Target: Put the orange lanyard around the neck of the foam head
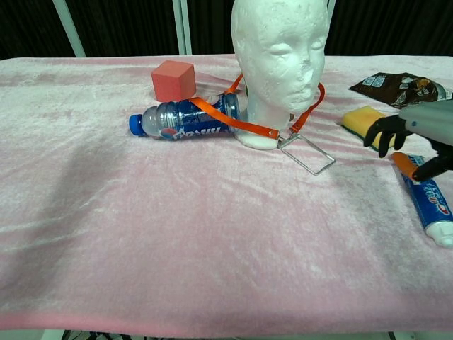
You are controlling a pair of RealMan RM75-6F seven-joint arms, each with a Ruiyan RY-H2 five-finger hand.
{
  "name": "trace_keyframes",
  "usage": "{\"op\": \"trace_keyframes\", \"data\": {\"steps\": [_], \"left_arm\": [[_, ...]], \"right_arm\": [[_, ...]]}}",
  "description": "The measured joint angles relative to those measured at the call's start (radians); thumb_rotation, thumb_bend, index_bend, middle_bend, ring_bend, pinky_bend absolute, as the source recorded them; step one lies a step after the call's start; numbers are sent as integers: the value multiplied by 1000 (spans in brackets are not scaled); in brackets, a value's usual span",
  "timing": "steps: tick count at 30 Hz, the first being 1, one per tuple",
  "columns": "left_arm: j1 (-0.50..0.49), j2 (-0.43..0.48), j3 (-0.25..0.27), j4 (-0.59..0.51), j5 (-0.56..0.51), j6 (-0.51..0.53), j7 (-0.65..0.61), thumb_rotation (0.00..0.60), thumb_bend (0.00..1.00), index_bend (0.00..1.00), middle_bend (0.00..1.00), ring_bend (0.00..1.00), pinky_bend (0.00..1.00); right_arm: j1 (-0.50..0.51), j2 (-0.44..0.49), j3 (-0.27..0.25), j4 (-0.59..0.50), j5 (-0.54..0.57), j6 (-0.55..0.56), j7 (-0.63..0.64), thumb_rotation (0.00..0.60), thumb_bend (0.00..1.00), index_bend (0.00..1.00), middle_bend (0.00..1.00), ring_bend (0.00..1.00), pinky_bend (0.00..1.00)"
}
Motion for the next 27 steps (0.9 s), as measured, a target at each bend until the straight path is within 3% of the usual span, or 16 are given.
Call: {"op": "trace_keyframes", "data": {"steps": [4, 9, 19, 27], "left_arm": [[5, -12, -7, 6, 3, 3, 2, 600, 44, 161, 195, 2, 100], [7, -25, -13, 18, -1, -6, 0, 600, 44, 158, 195, 2, 100], [5, -50, -25, 32, -15, -22, 19, 600, 45, 150, 195, 2, 100], [5, -71, -32, 44, -25, -29, 30, 600, 46, 149, 195, 2, 100]], "right_arm": [[44, -48, 32, -1, 60, 3, -63, 600, 675, 261, 626, 532, 429], [104, -91, 62, 2, 170, -5, -148, 600, 706, 259, 707, 592, 486], [181, -143, 57, 29, 334, -14, -255, 600, 717, 258, 749, 623, 496], [213, -165, 42, 47, 366, -8, -271, 600, 742, 252, 759, 634, 499]]}}
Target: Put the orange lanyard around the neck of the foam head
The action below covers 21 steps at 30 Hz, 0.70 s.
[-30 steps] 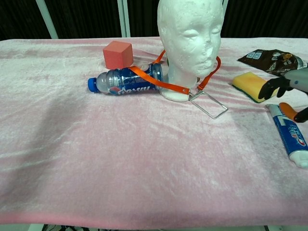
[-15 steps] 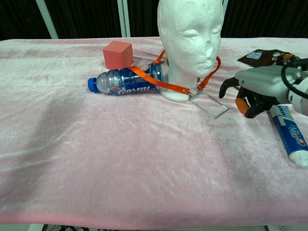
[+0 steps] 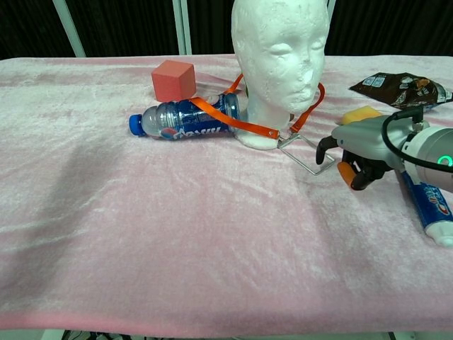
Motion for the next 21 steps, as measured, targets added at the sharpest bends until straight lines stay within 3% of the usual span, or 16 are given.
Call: {"op": "trace_keyframes", "data": {"steps": [21], "left_arm": [[12, -14, -6, 2, 5, 6, 20, 600, 46, 148, 195, 2, 100]], "right_arm": [[44, -33, -25, 43, 62, 2, 7, 600, 762, 252, 762, 635, 499]]}}
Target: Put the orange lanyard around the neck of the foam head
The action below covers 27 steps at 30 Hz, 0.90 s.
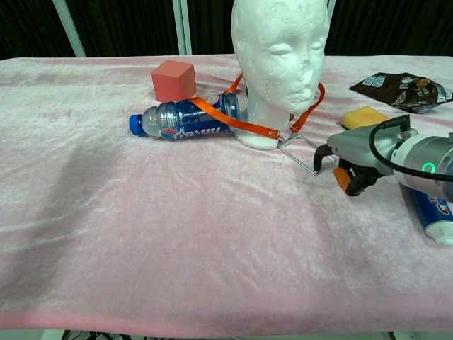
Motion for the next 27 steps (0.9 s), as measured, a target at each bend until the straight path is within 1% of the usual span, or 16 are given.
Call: {"op": "trace_keyframes", "data": {"steps": [14, 27], "left_arm": [[5, -3, -7, 0, -2, 1, 2, 600, 46, 148, 195, 2, 100], [9, -8, -11, 2, -11, -2, 6, 600, 46, 148, 194, 2, 100]], "right_arm": [[-5, 20, -35, -65, -10, 15, 12, 600, 761, 287, 766, 636, 499], [-5, 49, -74, -187, -23, 36, 8, 600, 769, 299, 769, 642, 504]]}}
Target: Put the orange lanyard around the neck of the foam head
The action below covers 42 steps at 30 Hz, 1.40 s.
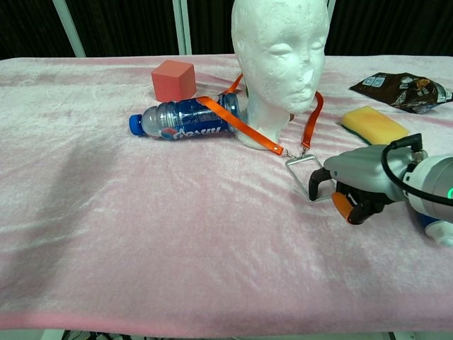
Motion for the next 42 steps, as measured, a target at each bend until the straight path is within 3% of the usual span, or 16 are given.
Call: {"op": "trace_keyframes", "data": {"steps": [8, 28, 30, 34, 38, 42], "left_arm": [[1, -2, 0, 0, 4, -2, 2, 600, 46, 148, 193, 2, 100], [1, -7, 0, -4, 3, -7, 19, 600, 46, 148, 192, 2, 100], [1, -7, 2, -6, 2, -8, 22, 600, 46, 148, 192, 2, 100], [0, -6, 3, -8, 0, -11, 27, 600, 46, 148, 192, 2, 100], [0, -6, 3, -7, 11, -10, 24, 600, 46, 148, 192, 2, 97], [2, 0, 5, -2, 29, -5, 16, 600, 46, 145, 190, 2, 88]], "right_arm": [[-3, 18, -36, -75, -11, 17, -5, 600, 770, 304, 771, 644, 505], [-63, 90, -185, -262, -146, 79, -9, 600, 769, 304, 778, 652, 509], [-68, 94, -190, -267, -157, 81, -6, 600, 722, 294, 773, 649, 509], [-75, 98, -183, -267, -176, 82, 19, 600, 502, 214, 675, 602, 509], [-84, 112, -147, -259, -219, 92, 72, 600, 415, 182, 509, 511, 502], [-102, 168, -104, -268, -268, 126, 144, 600, 315, 153, 333, 365, 383]]}}
